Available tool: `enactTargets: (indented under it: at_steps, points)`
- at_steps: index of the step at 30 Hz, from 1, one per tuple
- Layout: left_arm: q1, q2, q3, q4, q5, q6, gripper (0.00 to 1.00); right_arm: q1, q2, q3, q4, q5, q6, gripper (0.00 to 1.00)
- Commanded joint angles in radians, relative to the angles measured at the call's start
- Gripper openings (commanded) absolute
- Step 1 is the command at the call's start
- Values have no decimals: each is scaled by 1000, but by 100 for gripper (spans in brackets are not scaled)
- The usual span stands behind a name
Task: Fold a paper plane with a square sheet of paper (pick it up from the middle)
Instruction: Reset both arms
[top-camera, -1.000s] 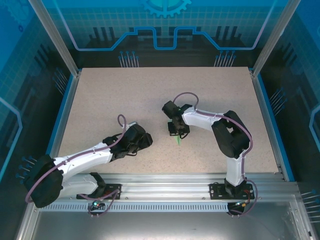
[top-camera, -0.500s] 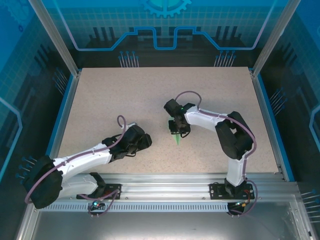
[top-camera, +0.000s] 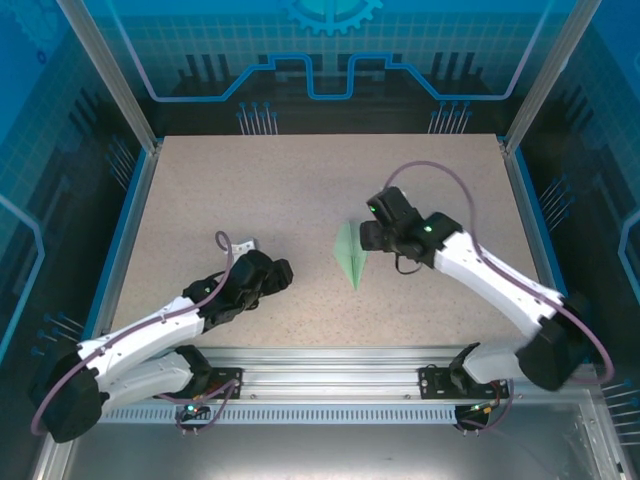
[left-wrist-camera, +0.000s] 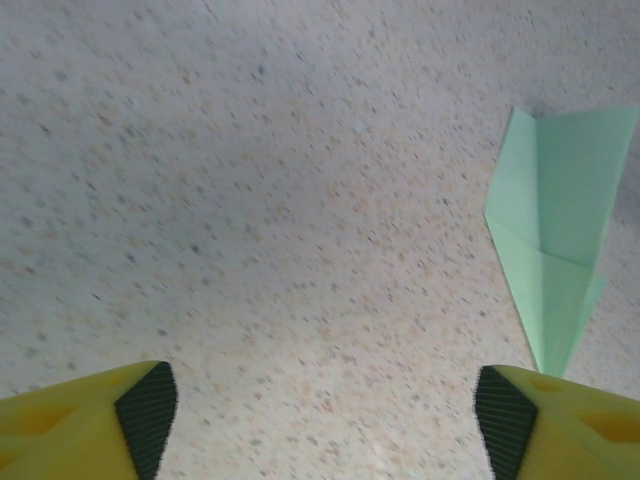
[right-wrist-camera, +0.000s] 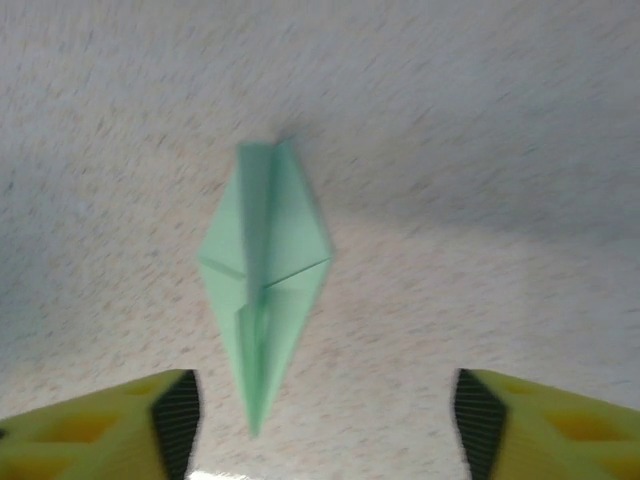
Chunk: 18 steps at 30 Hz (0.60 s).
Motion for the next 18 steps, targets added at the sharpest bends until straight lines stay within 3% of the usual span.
enactTargets:
  at_steps: [1,3,5,7,10,12,15,18]
  points:
    - [29,-21,-20,-37,-97,64,92,-62,-129,-96,9,230,-36,82]
    - [55,-19,-6,-47,-124,107,98,-124,-203,-171,58,304,-67,93]
    - [83,-21,11,-64,-155,140,98,-207,-251,-237,98,329,-92,99]
    - [108,-25,26,-71,-187,177,98,-287,-275,-331,190,336,-147,99]
    - [161,-33,26,-50,-216,224,98,-404,-269,-459,365,300,-214,99]
    - [197,-23,33,-36,-255,257,98,-482,-259,-531,474,212,-252,99]
    - [233,-22,48,-29,-312,329,99,-536,-243,-615,651,108,-320,99]
    - [309,-30,29,37,-286,397,98,-552,-192,-636,775,31,-407,99]
